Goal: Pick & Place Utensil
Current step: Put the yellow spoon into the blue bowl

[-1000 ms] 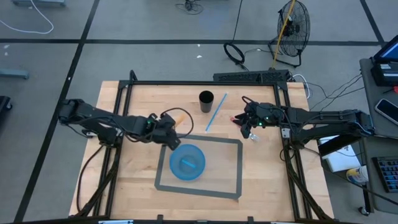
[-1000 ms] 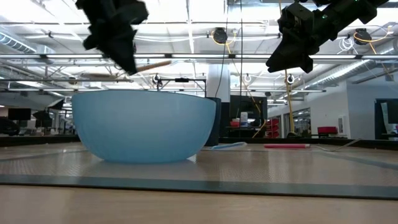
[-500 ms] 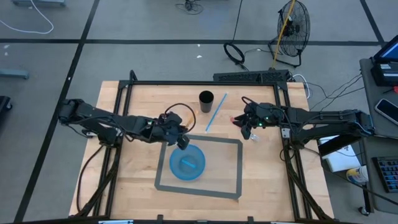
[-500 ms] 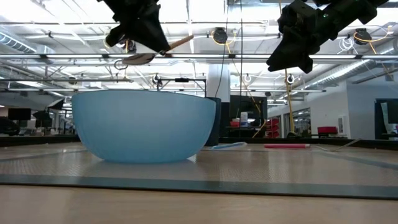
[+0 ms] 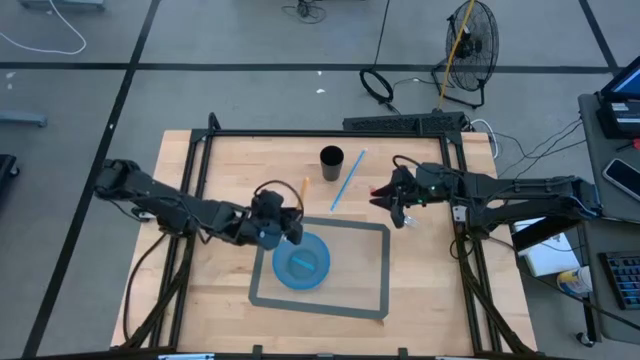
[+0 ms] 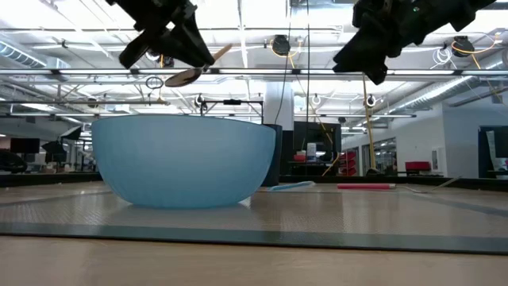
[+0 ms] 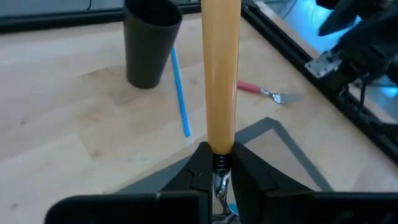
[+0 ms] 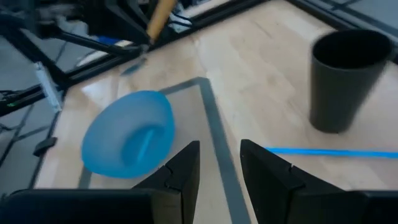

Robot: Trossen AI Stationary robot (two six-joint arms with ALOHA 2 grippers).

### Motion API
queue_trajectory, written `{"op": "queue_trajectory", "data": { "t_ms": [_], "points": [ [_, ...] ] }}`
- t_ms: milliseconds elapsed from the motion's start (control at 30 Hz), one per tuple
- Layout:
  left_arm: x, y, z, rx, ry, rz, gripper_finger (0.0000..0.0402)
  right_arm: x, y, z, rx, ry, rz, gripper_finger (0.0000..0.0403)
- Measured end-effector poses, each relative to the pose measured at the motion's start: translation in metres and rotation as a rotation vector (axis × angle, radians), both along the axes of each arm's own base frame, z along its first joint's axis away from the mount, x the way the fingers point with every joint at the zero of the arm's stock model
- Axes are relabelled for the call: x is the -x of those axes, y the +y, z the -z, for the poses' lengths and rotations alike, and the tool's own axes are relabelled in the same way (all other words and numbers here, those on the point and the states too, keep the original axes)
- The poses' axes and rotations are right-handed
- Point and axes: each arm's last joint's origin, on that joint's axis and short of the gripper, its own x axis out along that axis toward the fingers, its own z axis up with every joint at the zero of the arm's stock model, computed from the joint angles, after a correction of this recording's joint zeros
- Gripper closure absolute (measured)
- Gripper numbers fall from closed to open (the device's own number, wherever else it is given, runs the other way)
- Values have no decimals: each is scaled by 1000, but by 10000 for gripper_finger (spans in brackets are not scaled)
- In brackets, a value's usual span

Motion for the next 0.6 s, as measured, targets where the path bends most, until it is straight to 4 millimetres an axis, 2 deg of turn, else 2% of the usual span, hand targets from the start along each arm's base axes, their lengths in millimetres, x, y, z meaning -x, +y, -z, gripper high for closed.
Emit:
{"op": "queue_trajectory", "data": {
  "t_ms": [200,400,600],
  "points": [
    [-2,-20,18,32,-53,-58,371,0,1,0,29,-3,-50,291],
    [-19,-40,49,92,-76,-71,371,0,2,0,34,-5,-91,291],
    [-26,-52,76,123,-63,-85,371,0,4,0,18,-10,-141,291]
  ]
}}
